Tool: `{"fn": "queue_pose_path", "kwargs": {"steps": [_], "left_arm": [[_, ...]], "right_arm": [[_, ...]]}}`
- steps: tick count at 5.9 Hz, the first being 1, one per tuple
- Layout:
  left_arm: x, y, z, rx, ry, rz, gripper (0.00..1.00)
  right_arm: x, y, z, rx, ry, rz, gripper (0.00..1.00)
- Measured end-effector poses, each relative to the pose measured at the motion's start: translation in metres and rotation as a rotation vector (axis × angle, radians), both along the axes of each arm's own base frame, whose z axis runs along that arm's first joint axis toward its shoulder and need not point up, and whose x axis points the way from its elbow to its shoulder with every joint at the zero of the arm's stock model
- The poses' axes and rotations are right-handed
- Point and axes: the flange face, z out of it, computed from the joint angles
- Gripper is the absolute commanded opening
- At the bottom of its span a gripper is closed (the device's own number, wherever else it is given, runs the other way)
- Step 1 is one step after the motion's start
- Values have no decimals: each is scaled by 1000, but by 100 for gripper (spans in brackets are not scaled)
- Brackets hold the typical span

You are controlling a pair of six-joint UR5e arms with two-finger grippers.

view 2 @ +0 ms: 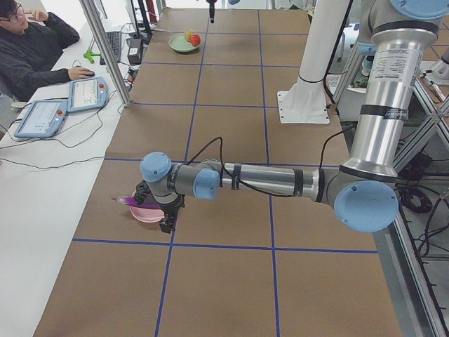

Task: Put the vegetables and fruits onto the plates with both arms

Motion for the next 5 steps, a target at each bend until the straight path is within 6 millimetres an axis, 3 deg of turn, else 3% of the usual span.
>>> {"fn": "queue_pose_path", "kwargs": {"steps": [1,3,4,5], "left_arm": [[-17,1,1,-7,-2,-28,100],[-50,5,-4,-13,-4,-72,100],[-61,8,-5,0,-6,-73,100],[-71,14,-1,13,-10,-68,100]], "right_arm": [[18,7,9,-4,-16,5,100],[96,24,37,39,-90,3,100],[118,38,50,30,-123,18,100],[127,54,65,10,-128,29,100]]}}
